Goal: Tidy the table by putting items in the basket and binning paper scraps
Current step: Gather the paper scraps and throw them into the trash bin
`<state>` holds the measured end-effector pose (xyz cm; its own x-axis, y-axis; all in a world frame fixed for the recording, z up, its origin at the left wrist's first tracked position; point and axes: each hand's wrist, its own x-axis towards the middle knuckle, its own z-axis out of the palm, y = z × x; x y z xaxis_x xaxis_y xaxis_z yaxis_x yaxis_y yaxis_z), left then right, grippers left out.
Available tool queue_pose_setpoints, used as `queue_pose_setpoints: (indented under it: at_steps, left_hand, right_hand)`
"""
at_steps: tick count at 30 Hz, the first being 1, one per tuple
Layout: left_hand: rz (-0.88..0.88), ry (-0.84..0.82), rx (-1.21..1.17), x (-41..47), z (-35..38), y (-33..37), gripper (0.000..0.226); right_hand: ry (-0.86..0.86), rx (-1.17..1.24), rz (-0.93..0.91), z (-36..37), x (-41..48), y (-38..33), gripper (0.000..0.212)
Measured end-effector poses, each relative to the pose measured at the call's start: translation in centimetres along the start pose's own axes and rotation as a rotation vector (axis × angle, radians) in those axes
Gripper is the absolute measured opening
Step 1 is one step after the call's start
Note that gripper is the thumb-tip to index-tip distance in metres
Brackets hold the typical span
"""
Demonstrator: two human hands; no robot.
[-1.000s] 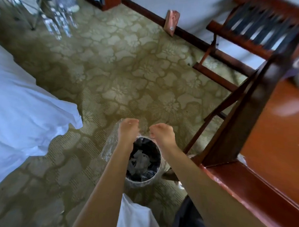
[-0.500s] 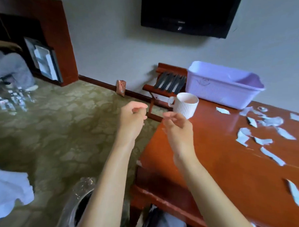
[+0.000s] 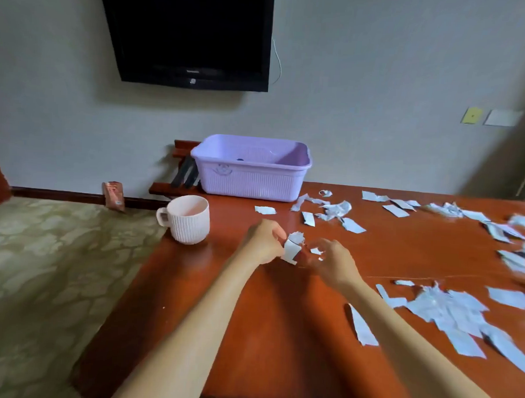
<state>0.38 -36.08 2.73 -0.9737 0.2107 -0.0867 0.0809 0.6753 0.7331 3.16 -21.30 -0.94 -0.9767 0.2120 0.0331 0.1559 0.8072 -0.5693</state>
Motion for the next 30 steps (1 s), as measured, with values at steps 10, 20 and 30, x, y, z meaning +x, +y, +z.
queue_pose_setpoints:
  at_steps: [10,20,30]
  left_hand:
    - [-0.114,0.012,0.267,5.9,4.6,-0.2,0.048]
    - [0.020,-0.040,0.142,8.0,2.8,1.0,0.012]
    - [0.058,-0.128,0.209,10.3,5.2,1.4,0.013]
  right_hand:
    - [-0.229,-0.284,0.012,-1.7,4.7,2.9,0.034]
    - [-0.161,-0.171,-0.124,-2.2,7.1,3.2,0.024]
    - [-0.214,-0.207,-0.064,-2.3,8.4,4.9,0.033]
